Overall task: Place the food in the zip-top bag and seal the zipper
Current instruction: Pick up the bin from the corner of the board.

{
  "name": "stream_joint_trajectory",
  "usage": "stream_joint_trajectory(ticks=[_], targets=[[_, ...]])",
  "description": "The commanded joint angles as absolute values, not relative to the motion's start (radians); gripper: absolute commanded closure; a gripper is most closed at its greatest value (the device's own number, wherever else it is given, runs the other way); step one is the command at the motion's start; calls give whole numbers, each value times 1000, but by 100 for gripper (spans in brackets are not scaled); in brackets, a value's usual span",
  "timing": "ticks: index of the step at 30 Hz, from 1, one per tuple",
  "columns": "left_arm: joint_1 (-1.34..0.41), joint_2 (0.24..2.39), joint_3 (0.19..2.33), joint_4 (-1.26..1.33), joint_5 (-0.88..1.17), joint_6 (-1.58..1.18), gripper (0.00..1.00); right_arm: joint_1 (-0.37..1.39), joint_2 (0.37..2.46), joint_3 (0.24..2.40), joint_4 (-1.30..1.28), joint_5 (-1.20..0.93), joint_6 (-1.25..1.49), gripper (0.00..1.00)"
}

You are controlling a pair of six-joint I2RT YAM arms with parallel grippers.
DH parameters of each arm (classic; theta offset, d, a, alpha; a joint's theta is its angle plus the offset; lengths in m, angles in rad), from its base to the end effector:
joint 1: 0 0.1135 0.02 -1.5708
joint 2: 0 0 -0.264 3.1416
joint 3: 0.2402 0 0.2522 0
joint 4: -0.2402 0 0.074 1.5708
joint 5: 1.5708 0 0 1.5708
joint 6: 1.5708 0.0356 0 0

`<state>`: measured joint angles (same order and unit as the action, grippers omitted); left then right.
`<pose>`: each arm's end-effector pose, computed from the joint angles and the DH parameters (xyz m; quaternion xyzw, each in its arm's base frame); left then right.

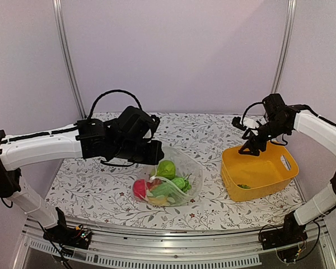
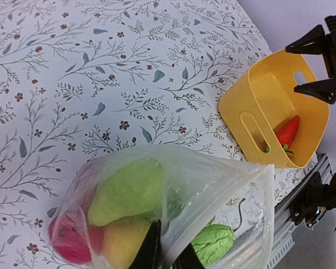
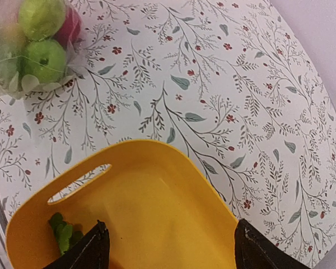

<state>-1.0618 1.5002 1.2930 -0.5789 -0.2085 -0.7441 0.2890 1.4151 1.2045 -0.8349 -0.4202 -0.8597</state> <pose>0.1674 -0.2849 0.3082 0.1061 0.9137 -0.2390 0.3110 0.2686 0.0950 0.2896 -0.5586 0.7635 0.1218 0.3004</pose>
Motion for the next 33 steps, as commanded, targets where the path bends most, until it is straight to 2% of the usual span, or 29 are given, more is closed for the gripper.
stream_joint_trajectory(ticks=[1, 14, 18, 21, 26, 33], targets=[[-1044, 1491, 1281, -558, -188, -735, 92, 186, 1484, 1228, -811, -362, -1025, 25], [-1044, 1483, 1263, -543, -164, -749, 92, 119, 1715, 1358, -778, -340, -1099, 25], [-1044, 1475, 1257, -543, -164, -750, 91, 119, 1756, 1355, -834, -346, -1153, 30], [-1043, 1470, 1254, -543, -168, -746, 91, 118, 1769, 1353, -882, -355, -1200, 40], [-1043, 1473, 1245, -532, -163, -743, 92, 118, 1765, 1355, -897, -344, -1217, 66], [-1044, 1489, 1250, -522, -146, -733, 91, 122, 1712, 1354, -724, -306, -1174, 100]])
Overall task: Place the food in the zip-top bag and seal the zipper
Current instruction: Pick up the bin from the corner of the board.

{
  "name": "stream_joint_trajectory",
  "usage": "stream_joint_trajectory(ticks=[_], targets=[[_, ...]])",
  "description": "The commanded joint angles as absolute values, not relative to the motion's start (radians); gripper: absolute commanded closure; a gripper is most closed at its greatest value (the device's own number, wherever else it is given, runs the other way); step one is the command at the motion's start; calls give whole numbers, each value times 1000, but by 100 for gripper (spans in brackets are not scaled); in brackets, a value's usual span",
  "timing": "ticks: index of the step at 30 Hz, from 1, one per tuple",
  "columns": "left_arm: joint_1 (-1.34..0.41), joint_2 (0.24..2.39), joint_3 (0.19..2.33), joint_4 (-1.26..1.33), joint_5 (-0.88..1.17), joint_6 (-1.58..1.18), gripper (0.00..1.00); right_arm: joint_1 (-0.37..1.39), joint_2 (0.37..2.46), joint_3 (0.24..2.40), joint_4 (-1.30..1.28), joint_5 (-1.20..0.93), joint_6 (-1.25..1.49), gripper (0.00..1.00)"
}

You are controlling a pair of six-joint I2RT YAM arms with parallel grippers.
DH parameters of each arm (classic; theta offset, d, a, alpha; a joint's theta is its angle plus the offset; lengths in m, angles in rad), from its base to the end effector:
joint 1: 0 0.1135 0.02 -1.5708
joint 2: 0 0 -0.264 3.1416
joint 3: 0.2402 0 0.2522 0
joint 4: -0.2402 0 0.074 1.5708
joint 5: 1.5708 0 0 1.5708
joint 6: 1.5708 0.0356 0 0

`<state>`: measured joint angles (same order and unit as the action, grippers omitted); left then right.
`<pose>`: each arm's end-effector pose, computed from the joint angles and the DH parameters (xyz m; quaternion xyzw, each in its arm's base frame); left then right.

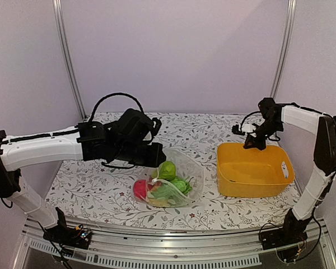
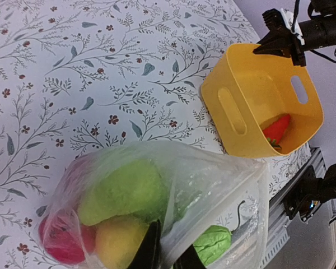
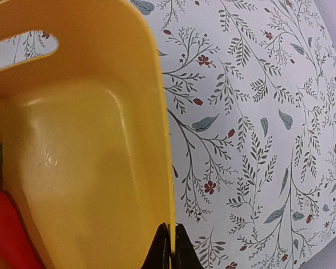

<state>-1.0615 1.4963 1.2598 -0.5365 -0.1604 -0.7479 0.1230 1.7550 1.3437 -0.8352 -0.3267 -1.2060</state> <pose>0.1662 -0.2859 0.3015 0.1127 0.9121 -0.2588 0.2973 0.3471 0.0544 0.2280 -0.6211 0.7504 0.0554 0.2192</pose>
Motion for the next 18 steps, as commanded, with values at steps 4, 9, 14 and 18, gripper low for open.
stream_joint_trajectory(ticks=[4, 9, 14, 18], targets=[[-1044, 1492, 1254, -520, -143, -730, 91, 132, 1655, 1355, -599, -288, -1125, 100], [-1045, 1495, 1256, -517, -138, -729, 91, 203, 1551, 1283, -471, -227, -1103, 100], [-1044, 1508, 1263, -512, -130, -725, 91, 239, 1515, 1236, -409, -191, -1118, 100], [-1043, 1517, 1280, -516, -118, -720, 91, 239, 1570, 1253, -410, -185, -1086, 100]])
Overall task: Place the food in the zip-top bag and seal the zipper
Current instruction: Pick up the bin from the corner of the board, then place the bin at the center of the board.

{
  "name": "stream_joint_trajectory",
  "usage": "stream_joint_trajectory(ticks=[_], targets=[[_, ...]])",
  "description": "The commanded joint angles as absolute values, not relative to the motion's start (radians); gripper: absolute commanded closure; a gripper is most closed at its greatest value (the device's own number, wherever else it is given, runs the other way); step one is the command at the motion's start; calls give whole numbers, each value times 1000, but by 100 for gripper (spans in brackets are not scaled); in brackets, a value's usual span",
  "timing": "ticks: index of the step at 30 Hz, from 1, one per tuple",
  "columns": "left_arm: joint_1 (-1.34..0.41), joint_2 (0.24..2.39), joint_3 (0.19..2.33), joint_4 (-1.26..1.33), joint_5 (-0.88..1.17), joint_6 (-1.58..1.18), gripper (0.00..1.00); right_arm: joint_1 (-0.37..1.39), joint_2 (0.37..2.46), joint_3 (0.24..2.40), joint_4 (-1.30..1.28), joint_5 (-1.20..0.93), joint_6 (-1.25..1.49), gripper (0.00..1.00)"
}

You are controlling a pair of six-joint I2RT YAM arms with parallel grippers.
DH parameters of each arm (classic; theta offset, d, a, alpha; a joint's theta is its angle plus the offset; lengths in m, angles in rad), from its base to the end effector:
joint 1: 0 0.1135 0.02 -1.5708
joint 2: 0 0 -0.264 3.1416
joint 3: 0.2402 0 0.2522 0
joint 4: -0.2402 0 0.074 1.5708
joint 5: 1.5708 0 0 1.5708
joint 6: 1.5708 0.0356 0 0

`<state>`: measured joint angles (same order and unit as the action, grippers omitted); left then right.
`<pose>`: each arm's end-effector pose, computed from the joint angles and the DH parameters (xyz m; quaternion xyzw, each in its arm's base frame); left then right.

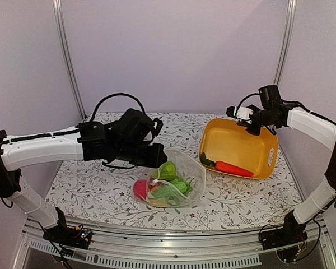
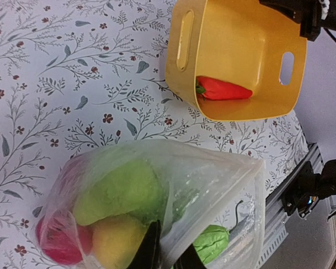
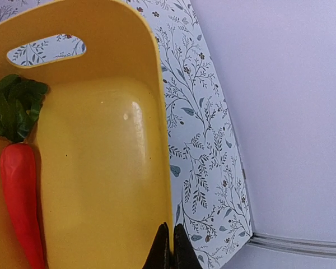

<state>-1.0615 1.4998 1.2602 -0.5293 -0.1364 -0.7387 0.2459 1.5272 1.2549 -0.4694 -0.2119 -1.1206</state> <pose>0.1661 -0.2875 0.3010 0.1214 0.9109 -0.2660 0.2912 0.3287 0.0902 0.2957 -0.6076 0.6790 -0.0820 0.4038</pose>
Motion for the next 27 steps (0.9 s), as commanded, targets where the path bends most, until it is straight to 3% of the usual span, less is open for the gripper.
stream_joint_trajectory(ticks=[1, 7, 11, 15, 27], targets=[[-1043, 1516, 1281, -517, -116, -720, 91, 240, 1576, 1255, -408, -189, -1078, 100], [-1044, 1510, 1280, -521, -120, -721, 91, 240, 1630, 1265, -417, -196, -1050, 92], [-1044, 1515, 1283, -521, -116, -721, 91, 240, 1686, 1312, -434, -168, -1010, 66], [-1044, 1517, 1284, -521, -112, -721, 91, 239, 1697, 1372, -457, -162, -953, 50], [-1043, 1516, 1287, -528, -116, -708, 91, 239, 1755, 1381, -819, -492, -846, 50]])
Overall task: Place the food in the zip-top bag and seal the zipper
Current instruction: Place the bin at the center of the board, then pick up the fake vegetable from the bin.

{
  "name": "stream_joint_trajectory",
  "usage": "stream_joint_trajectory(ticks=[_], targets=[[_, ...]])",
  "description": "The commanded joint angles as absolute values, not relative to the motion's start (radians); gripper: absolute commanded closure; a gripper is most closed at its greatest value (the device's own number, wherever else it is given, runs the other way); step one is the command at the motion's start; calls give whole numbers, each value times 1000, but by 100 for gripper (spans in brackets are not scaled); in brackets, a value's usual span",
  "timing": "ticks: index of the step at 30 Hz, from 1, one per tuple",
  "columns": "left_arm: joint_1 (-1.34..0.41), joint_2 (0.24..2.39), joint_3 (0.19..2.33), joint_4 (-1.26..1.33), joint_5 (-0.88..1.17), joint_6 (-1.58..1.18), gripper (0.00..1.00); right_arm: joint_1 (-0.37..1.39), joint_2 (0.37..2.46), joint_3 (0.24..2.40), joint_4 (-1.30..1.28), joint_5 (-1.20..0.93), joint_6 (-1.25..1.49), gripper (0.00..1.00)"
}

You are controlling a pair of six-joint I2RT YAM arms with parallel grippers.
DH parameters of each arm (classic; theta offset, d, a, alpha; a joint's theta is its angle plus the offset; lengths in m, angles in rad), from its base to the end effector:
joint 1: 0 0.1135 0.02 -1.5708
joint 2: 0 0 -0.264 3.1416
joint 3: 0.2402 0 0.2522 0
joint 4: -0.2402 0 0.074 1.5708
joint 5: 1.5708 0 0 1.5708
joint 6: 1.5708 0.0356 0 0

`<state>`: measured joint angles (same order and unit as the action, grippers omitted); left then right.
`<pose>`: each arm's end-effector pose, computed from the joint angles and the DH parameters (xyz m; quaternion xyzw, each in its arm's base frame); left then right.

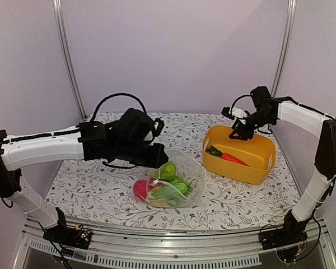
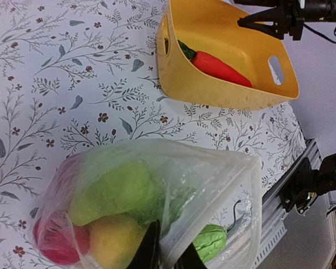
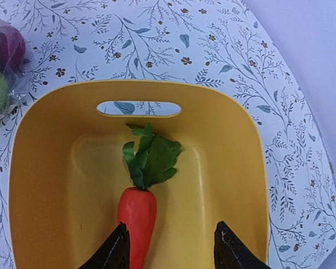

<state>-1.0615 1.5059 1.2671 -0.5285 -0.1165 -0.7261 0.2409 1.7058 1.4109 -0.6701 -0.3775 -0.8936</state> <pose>0.1664 -0.2894 0.3014 0.1309 0.9097 -0.2707 0.2863 0.3546 0.1006 0.2733 -0.5509 0.7606 0.0757 0.3349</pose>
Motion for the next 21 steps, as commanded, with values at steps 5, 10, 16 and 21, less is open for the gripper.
stream_joint_trajectory(ticks=[5, 10, 16, 21], targets=[[-1044, 1518, 1284, -529, -116, -709, 91, 239, 1826, 1356, -834, -488, -807, 44], [-1043, 1522, 1272, -518, -112, -715, 91, 244, 1875, 1326, -789, -465, -746, 33], [-1044, 1537, 1277, -514, -99, -715, 91, 266, 1941, 1293, -698, -438, -718, 32], [-1044, 1538, 1277, -517, -94, -715, 91, 291, 1988, 1289, -621, -387, -678, 39]])
